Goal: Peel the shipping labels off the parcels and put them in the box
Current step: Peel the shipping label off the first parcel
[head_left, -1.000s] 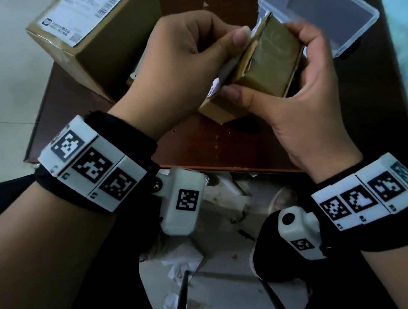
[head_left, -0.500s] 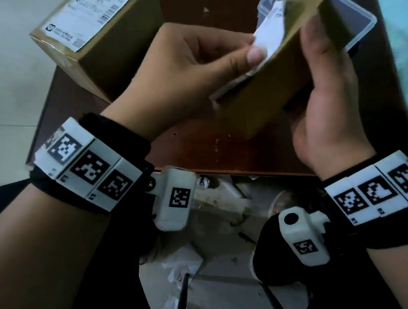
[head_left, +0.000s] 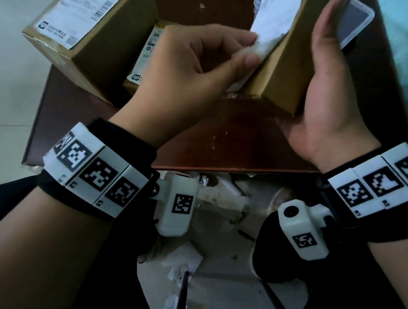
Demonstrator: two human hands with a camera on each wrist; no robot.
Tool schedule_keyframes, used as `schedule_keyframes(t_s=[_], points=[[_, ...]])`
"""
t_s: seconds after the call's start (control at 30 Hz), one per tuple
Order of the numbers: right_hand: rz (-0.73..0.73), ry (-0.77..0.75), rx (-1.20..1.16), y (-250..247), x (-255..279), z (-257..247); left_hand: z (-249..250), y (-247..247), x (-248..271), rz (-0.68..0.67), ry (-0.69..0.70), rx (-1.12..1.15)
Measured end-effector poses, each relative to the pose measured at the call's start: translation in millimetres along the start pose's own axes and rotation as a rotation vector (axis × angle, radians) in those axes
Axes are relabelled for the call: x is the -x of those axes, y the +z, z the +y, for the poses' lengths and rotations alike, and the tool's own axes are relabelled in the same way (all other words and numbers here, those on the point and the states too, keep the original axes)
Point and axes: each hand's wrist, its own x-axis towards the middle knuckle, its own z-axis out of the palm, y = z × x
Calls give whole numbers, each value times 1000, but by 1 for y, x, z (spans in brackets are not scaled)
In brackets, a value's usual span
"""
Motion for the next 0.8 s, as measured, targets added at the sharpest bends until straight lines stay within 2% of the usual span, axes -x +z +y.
schedule_keyframes(t_s=[0.17,0.3,0.57,0.63,0.7,0.8], points=[[-32,130,24,3,2,1,4,-3,0,65,27,-20],[-16,164,49,2,1,-1,6,-5,2,24,-53,-59],[-89,132,49,-2,1,-1,5,-15,-1,11,-152,39],[-123,90,64,-4,1,2,4,-14,-3,55,-187,45],[-189,0,259,-7,-2,8,3,-13,-4,149,-258,53],[-205,-182,800,-17,-9,22,1,-13,-5,250,-312,40]])
